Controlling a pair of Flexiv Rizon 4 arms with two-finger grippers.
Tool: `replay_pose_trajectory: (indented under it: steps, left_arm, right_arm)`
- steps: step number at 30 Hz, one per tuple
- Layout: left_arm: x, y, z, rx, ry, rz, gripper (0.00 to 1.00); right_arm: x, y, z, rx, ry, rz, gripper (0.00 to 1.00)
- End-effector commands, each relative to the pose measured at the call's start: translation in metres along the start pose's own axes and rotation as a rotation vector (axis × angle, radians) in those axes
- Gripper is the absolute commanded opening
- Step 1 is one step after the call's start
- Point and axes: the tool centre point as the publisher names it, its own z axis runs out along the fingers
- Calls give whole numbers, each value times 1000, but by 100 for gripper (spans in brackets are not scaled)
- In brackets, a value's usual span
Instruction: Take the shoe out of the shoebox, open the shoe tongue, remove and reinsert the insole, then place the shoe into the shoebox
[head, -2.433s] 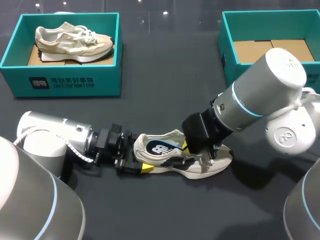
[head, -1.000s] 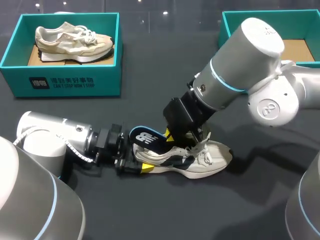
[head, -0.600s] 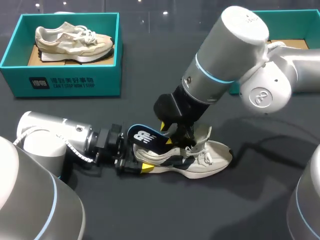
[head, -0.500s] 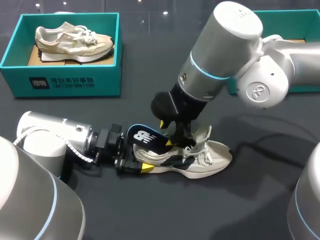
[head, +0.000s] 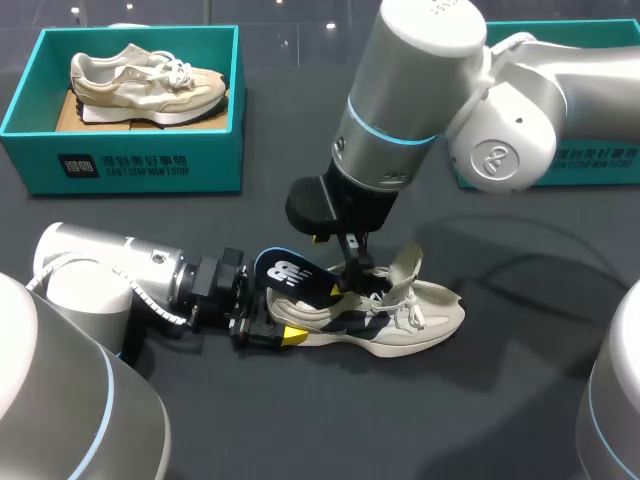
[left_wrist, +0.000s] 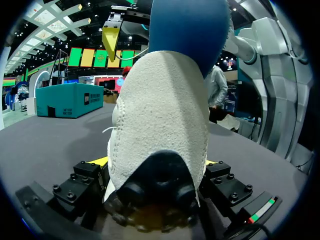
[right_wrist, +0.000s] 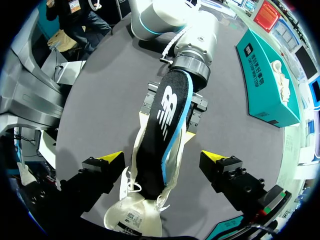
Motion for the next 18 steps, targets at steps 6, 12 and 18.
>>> replay_pose_trajectory:
  steps: [6,12,18]
  left_arm:
    - [0,1,0,-2,0,0,0]
    - [0,1,0,-2,0,0,0]
    - [0,1,0,-2,0,0,0]
  right_arm:
    - [2,11,-1,-20,29,32,100]
    - [4,17,-2,-115,110,140,100]
    - [3,15,5,-167,167,225,79]
